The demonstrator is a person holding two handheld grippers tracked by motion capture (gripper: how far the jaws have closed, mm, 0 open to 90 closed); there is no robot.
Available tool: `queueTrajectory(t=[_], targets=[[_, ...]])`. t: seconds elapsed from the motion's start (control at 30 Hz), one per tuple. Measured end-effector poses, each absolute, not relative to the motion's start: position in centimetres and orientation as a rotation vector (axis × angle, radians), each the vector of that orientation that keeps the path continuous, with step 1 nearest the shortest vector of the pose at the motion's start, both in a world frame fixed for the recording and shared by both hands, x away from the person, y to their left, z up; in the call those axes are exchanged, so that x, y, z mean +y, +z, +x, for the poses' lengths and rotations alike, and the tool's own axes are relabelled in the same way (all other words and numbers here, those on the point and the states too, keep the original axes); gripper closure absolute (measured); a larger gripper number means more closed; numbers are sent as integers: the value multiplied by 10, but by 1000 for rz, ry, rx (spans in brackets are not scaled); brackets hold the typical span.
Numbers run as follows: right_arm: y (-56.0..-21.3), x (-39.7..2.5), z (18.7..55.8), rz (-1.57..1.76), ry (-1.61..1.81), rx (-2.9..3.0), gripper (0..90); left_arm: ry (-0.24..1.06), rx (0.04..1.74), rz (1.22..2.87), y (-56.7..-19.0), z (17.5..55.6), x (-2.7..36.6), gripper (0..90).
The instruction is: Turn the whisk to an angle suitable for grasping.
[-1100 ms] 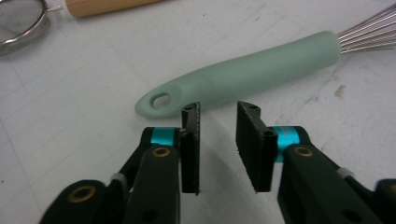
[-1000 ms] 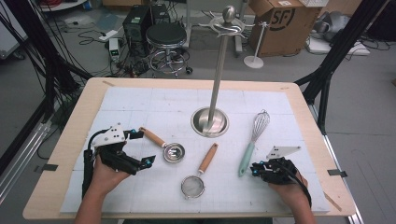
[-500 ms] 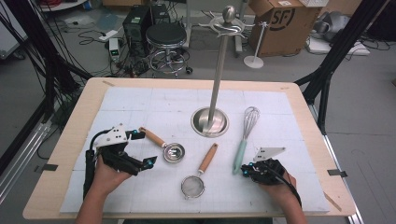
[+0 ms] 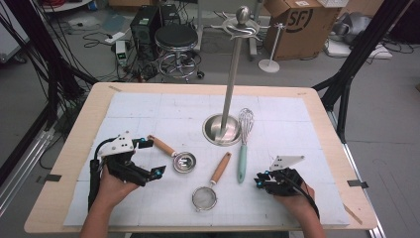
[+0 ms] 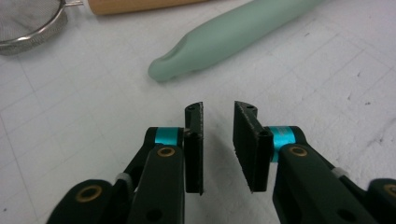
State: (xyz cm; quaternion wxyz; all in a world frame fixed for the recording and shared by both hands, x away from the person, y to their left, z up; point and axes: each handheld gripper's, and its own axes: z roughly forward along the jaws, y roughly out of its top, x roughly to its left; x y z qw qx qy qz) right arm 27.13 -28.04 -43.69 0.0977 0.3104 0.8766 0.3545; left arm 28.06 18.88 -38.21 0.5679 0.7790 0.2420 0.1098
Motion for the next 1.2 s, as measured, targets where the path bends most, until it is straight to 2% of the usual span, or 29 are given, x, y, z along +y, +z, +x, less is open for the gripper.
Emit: queueTrajectory(t=[0.2,0.3,0.43,0.87,1.07,1.2], targets=[[-432,-281,271,950,1072,2549,642,256,568,1830,-382,280,189,16],[-425,-284,273,992,1117,2479,529,257,569,1829,-382,281,189,17],[-417,-283,277,1021,1144,2411,448,254,569,1823,-383,281,189,17],[-407,-252,307,1050,1094,2394,367,247,572,1822,-384,283,189,17],[-418,-239,324,1136,1025,2353,278,247,569,1827,-384,284,188,17],[-431,-235,333,1230,961,2345,277,247,570,1831,-385,284,187,16]])
